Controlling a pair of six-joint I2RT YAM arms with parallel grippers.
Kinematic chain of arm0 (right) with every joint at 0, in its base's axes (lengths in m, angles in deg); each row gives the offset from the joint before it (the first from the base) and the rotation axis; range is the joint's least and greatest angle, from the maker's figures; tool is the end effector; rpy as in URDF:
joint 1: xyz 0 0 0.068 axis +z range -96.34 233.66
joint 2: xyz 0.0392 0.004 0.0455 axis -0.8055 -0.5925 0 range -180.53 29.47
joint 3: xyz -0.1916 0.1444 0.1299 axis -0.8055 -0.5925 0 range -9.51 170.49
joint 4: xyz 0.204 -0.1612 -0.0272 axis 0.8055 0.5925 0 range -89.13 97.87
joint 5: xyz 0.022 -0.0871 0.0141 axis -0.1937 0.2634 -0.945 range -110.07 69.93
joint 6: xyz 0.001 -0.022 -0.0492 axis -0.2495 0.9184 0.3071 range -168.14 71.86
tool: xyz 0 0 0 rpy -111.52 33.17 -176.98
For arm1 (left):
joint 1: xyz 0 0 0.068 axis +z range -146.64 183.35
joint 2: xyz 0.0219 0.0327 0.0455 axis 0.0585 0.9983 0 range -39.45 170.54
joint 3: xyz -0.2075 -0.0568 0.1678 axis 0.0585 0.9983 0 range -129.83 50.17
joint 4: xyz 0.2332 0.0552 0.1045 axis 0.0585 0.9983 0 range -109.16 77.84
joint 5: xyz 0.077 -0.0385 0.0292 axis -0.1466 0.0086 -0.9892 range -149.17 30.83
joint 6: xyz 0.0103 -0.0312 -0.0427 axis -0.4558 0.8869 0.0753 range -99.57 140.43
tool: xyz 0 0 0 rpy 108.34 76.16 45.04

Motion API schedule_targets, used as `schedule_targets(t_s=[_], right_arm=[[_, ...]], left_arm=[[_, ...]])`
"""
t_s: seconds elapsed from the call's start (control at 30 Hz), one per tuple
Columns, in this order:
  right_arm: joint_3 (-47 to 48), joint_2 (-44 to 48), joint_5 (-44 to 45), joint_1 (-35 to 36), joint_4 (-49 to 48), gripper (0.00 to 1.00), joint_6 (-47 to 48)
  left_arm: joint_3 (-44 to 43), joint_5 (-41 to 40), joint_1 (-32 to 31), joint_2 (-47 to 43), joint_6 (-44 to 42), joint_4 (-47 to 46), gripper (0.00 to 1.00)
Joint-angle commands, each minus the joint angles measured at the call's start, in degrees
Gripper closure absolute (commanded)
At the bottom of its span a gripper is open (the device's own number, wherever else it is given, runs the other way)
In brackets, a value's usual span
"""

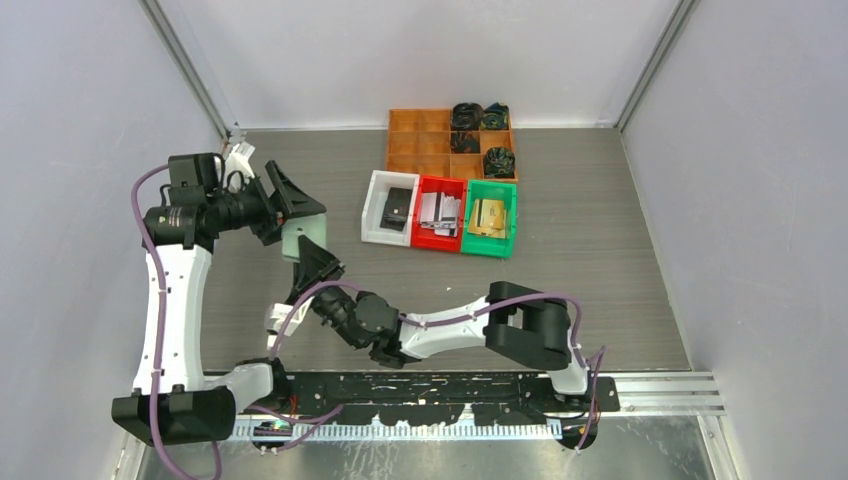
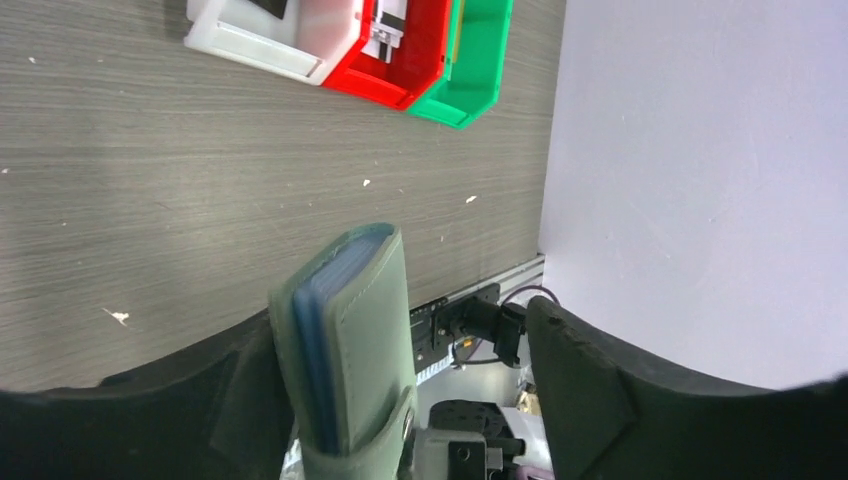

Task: Take the credit cards out of the card holder
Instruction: Open the card holder.

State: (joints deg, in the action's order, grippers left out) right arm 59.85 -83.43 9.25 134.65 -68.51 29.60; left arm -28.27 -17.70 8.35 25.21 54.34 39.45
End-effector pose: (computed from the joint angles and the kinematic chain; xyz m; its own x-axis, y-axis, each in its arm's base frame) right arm 0.0855 0.4281 0.2773 0.7885 -0.4674 -0.3998 -0.1015 0.5423 -0.8340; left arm 0.2034 -0.0060 0.3978 -0.8075 -0.4902 -0.3280 -0.0578 0.6191 -0.7832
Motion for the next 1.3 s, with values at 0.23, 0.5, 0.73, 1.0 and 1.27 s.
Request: schedule_targets(t_s=[0.23, 0.5, 0.73, 1.0, 1.27], right_arm=[[7.16, -3.04, -2.24, 1.18, -9.05, 0.99, 9.44], [3.06, 1.12, 0.39, 1.81, -2.72, 0.41, 2.21], [-5.69, 13.76, -0.51, 2.99, 23.18, 0.05, -22.73], [-4.19, 34.76, -17.93, -3.67, 58.74, 0.01, -75.4], [-10.51, 38.6, -58.93, -26.13, 38.24, 0.02, -120.6]], left_arm=[[-1.87, 4.76, 0.1, -1.61, 2.98, -3.03, 0.7], [-5.03, 2.31, 0.24, -1.24, -0.59, -1.93, 1.0], [-9.36, 1.16, 0.34, 0.5, -5.01, -3.53, 1.0], [-8.94, 8.8, 0.36, -0.73, -21.47, -5.2, 1.0], [-7.24, 22.14, 0.3, -4.15, -26.93, -7.06, 1.0]])
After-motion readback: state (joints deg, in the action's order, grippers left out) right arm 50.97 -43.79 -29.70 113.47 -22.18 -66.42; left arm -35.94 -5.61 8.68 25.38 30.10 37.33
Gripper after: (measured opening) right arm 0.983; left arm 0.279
